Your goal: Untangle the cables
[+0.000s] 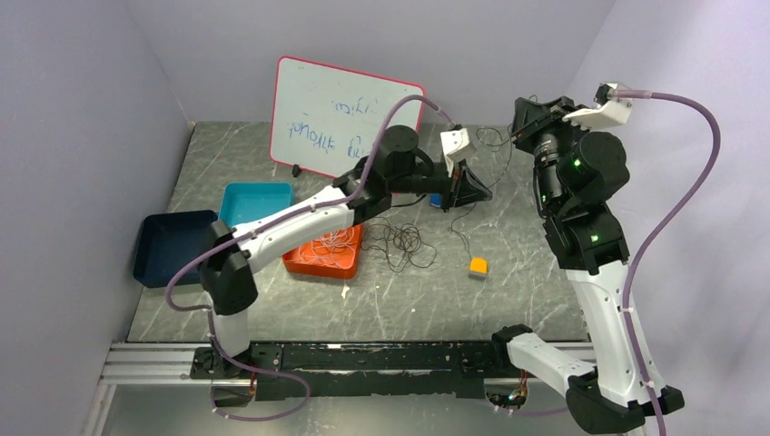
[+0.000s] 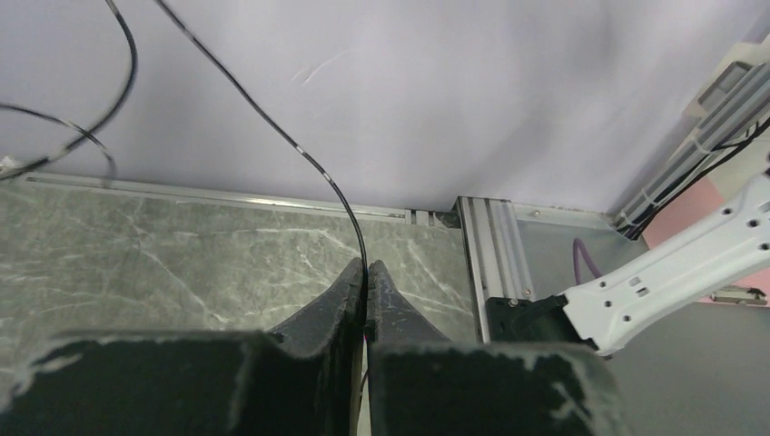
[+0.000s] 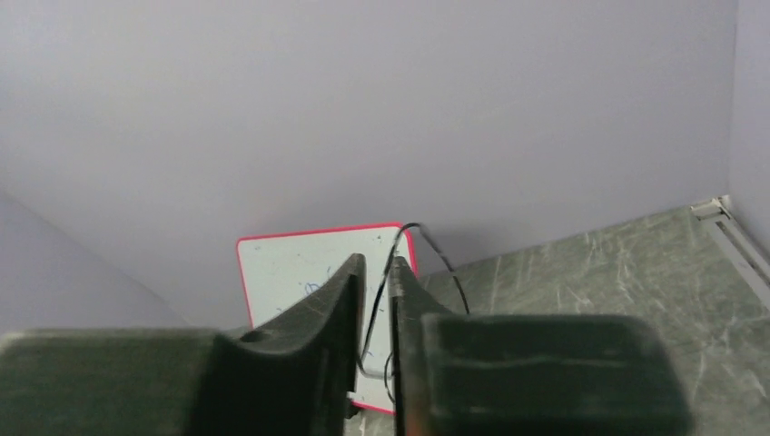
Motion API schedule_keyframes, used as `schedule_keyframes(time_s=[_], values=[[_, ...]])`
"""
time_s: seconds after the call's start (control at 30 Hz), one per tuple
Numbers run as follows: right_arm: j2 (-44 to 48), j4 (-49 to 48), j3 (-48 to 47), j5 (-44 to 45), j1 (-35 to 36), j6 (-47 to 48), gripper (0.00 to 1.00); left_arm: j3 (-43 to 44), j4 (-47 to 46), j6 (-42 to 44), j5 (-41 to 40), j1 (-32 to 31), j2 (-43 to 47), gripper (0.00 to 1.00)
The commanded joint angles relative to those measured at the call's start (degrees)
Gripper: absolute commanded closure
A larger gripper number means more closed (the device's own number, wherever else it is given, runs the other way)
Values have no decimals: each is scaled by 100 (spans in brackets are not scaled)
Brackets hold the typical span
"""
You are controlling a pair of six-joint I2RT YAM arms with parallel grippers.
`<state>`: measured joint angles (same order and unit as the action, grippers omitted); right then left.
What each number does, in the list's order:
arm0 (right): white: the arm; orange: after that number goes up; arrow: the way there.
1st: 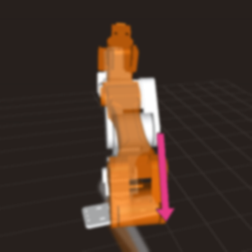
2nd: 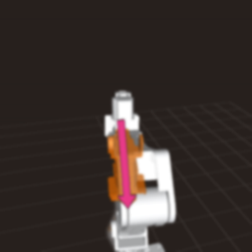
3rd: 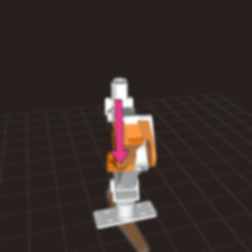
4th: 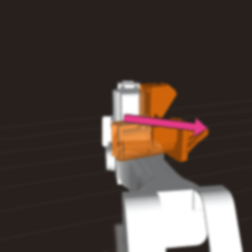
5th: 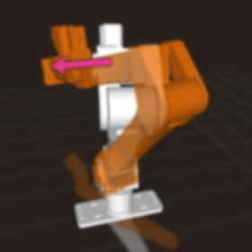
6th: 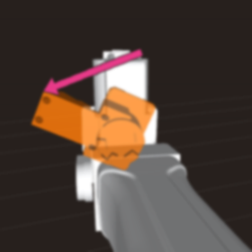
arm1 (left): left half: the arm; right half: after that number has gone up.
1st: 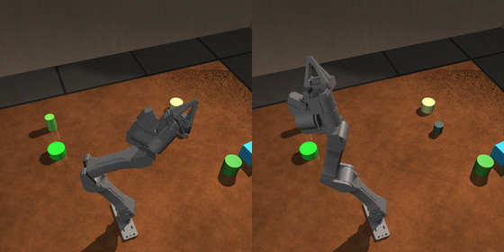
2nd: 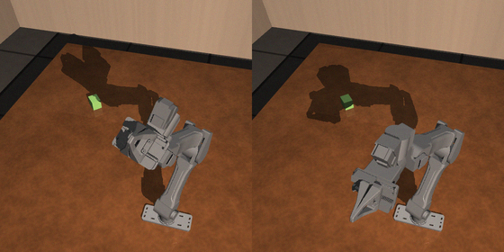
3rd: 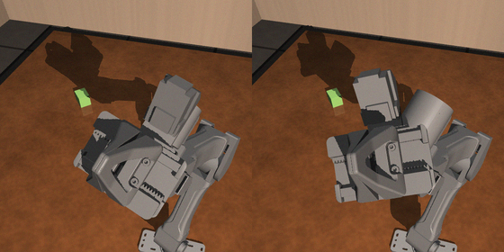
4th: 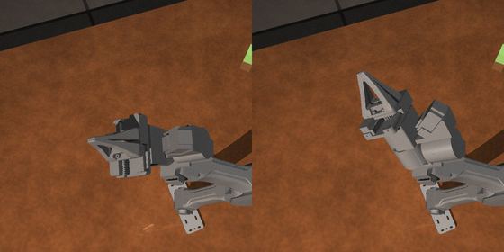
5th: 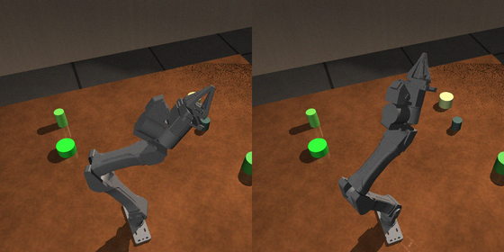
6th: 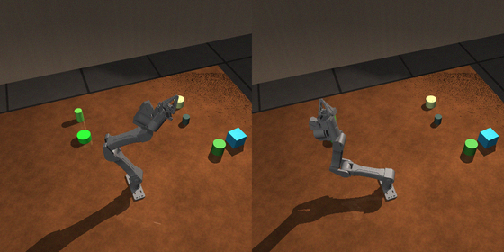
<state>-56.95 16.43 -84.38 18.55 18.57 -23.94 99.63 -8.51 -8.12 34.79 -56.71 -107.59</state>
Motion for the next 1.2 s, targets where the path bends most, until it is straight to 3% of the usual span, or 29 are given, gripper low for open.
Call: schedule_keyframes(time_s=[0.0,0.4,0.67,1.17], values=[[-57,162,79,109,22,284,73,229,724,29,-318,12,781,93],[-81,212,242,-77,23,687,46,1000,1875,-501,-514,870,1304,93],[-25,89,614,-202,20,746,45,1618,3156,-252,-965,1678,1409,93],[-353,-294,1073,-635,23,902,45,225,4018,9,-2152,3121,2746,93]])
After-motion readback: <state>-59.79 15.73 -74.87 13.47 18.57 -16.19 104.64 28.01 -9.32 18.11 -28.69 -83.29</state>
